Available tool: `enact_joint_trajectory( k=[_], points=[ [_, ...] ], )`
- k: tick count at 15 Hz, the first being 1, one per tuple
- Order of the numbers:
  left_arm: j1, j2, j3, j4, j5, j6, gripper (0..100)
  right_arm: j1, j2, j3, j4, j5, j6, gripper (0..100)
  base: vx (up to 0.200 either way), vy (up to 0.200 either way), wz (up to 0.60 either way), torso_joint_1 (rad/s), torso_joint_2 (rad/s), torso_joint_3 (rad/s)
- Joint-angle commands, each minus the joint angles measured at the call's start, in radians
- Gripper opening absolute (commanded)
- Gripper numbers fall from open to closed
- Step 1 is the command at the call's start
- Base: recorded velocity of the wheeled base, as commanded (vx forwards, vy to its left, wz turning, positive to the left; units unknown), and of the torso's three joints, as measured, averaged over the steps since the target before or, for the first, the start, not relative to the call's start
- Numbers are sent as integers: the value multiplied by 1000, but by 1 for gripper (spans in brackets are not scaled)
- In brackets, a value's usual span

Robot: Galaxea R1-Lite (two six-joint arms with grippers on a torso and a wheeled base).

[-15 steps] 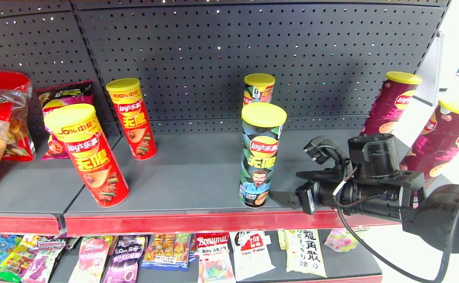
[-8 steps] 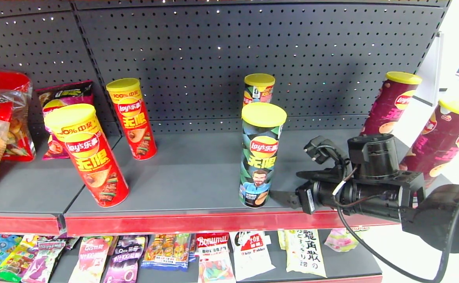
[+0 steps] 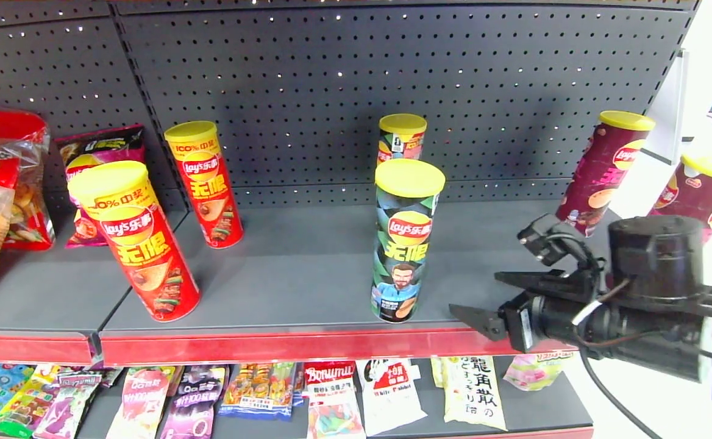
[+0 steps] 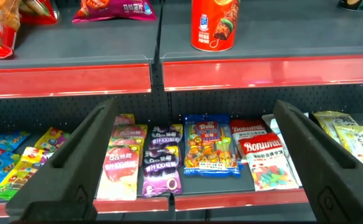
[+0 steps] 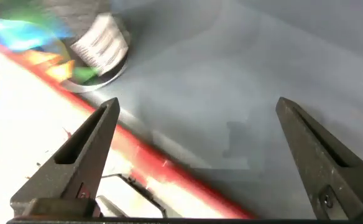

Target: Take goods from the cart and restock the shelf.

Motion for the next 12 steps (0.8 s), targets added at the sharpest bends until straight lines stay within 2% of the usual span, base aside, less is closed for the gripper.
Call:
enact_joint_trajectory(
  k=[1,4,5,6,7,8,9,10,11,12],
  points=[
    [0,0,0,0,0,0,100,84,-371,116,6,-86,-8,100,0,0,0,0,0,0],
    [-1,0,0,0,0,0,100,203,-656,243,26,-258,-26,100,0,0,0,0,0,0],
    [0,0,0,0,0,0,100,211,-796,321,43,-299,-58,100,0,0,0,0,0,0],
    [-1,0,0,0,0,0,100,206,-871,369,52,-307,-64,100,0,0,0,0,0,0],
    [0,0,0,0,0,0,100,162,-1069,444,132,-331,-67,100,0,0,0,0,0,0],
    [0,0,0,0,0,0,100,127,-1150,449,201,-351,-67,100,0,0,0,0,0,0],
    [0,0,0,0,0,-3,100,8,-1373,404,502,-402,-67,100,0,0,0,0,0,0],
    [-1,0,0,0,-2,-3,100,-47,-1465,364,672,-419,-66,100,0,0,0,0,0,0],
    [-1,0,0,0,-2,-2,100,-119,-1549,306,910,-443,-55,100,0,0,0,0,0,0],
    [-1,0,0,0,-2,-3,100,-147,-1549,284,976,-496,-21,100,0,0,0,0,0,0]
  ],
)
